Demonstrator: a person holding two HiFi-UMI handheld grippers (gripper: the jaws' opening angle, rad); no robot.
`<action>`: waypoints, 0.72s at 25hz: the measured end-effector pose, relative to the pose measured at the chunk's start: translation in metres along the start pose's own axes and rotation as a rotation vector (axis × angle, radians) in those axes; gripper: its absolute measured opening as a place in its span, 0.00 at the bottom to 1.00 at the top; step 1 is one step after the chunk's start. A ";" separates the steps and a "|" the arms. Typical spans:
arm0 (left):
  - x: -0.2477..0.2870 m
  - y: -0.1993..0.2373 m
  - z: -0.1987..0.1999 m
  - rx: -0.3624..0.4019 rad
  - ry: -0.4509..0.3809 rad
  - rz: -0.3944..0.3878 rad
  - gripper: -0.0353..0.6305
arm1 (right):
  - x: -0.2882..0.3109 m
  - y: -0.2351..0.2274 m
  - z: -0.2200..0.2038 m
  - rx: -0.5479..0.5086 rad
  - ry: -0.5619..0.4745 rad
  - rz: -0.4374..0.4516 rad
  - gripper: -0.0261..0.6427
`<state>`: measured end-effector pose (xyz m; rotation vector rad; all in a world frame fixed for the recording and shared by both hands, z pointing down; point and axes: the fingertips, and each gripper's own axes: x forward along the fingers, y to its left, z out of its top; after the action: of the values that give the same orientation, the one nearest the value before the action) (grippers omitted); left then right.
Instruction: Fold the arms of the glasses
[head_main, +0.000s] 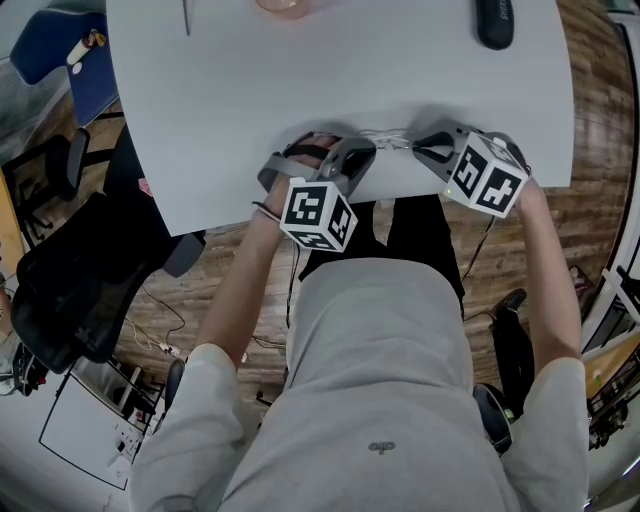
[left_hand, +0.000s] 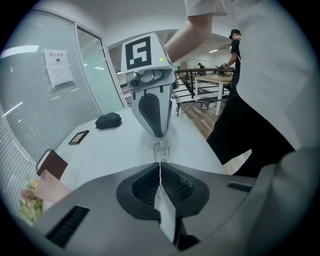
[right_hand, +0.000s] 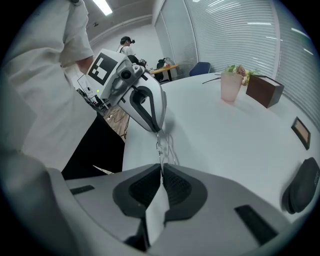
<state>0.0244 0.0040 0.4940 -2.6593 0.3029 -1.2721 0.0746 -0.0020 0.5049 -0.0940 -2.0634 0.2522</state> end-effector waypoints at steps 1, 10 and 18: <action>0.000 0.001 -0.001 -0.001 0.002 0.001 0.09 | 0.000 -0.001 0.001 0.006 -0.002 0.004 0.08; 0.002 0.008 -0.009 -0.009 0.019 0.011 0.09 | 0.005 -0.013 0.006 0.046 -0.024 -0.018 0.08; 0.007 0.016 -0.020 -0.020 0.051 0.015 0.09 | 0.012 -0.028 0.007 0.059 -0.030 -0.066 0.07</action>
<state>0.0115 -0.0150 0.5077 -2.6385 0.3442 -1.3413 0.0635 -0.0283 0.5175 0.0145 -2.0835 0.2751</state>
